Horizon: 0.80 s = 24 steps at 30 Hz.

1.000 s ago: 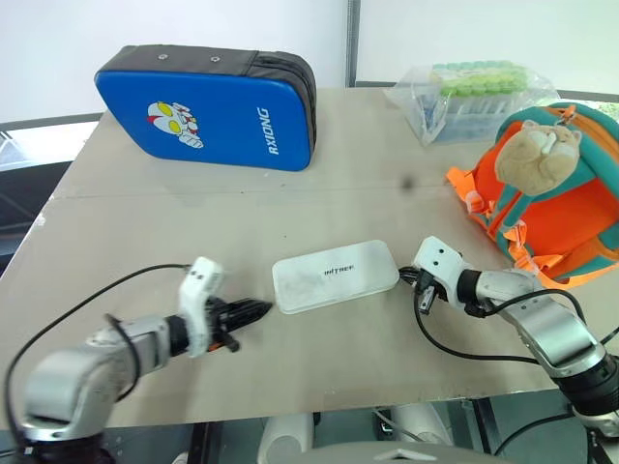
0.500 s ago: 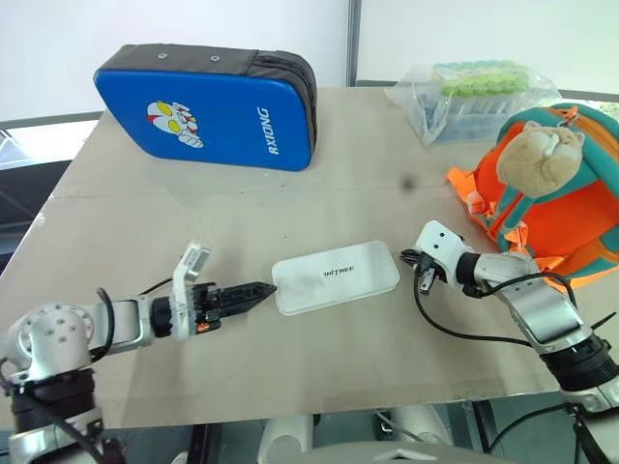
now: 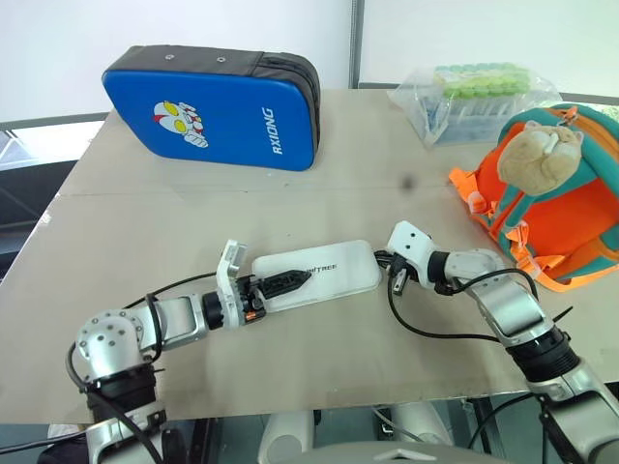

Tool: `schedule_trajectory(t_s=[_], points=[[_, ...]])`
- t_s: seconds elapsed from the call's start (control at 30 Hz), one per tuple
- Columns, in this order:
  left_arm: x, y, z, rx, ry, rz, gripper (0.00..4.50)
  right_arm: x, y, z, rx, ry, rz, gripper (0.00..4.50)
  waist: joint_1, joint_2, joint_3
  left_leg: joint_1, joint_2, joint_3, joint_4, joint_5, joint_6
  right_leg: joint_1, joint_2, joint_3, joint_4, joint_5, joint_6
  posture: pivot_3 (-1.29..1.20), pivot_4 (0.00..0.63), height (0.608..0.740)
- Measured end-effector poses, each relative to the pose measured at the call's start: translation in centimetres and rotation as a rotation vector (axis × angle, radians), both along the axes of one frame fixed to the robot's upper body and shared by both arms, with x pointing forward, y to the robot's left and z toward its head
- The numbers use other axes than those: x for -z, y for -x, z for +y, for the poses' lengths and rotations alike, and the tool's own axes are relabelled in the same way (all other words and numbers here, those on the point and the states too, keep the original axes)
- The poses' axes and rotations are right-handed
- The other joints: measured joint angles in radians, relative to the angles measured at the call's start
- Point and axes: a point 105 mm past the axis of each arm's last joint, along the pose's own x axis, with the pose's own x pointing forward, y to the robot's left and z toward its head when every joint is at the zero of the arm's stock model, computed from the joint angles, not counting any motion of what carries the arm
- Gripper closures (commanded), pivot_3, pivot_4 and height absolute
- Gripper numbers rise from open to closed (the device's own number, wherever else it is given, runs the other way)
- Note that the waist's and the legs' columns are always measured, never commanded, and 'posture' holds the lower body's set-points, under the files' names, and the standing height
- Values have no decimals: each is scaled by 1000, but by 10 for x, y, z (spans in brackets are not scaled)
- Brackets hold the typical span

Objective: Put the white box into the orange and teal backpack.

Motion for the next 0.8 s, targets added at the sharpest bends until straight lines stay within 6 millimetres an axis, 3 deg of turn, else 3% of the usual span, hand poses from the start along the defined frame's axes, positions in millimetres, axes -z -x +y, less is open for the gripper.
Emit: schedule_trajectory(t_s=[0.03, 0.07, 0.1, 0.33, 0.43, 0.57, 0.67, 0.8], points=[[-4, 1, -1, -1, 38, -8, 2735, -2, 2, -4, 17, -20, 10, 4101, 1, 0, 0, -1, 0, 0, 0, 0, 0, 0, 0, -1, 0, 0, 0, 0, 150, 740], [-9, -1, -3, -1, 60, -25, 3009, -7, 4, -10, 45, -63, 27, 3981, 5, 0, 0, -1, 0, -1, 0, 0, 0, 0, -1, -1, 0, 0, 0, 0, 150, 740], [-12, -1, -4, -1, 77, -33, 3384, -19, 9, -19, 76, -136, 29, 3564, 10, 0, 0, -1, 0, -1, 0, 0, 0, 0, -2, -2, 0, 0, 0, 0, 150, 740], [-25, 0, 7, -38, 45, -58, 3462, -100, 52, -74, 247, -391, -48, 108, 4, 0, 1, 0, 1, -2, -2, 0, 0, 0, -2, -2, 0, 0, 0, 0, 150, 740], [-39, -3, 12, -62, -3, -139, 3462, -105, 62, -102, 445, -362, -68, 0, 7, 0, 1, 0, 1, -1, -2, 0, 0, 0, -2, -2, -1, 0, -1, 0, 150, 740], [-67, -12, 3, -33, 10, -273, 3462, -96, 56, -133, 733, -328, -62, 0, 10, 0, 1, -1, -1, 2, 0, 0, 0, -1, -4, 0, -2, 0, 0, 0, 150, 740], [-83, -17, -6, 7, 3, -348, 3462, -102, 40, -146, 905, -352, -108, 0, 4, 1, 1, -1, -3, 3, 0, 0, 0, -1, -3, 1, -2, 0, 0, 0, 150, 740], [-82, -20, -15, 28, -9, -364, 3462, -118, 3, -150, 1028, -432, -182, 0, -8, 1, 1, -2, -5, 3, -4, 0, 0, -3, -2, 1, -3, 0, 0, 0, 150, 740]])
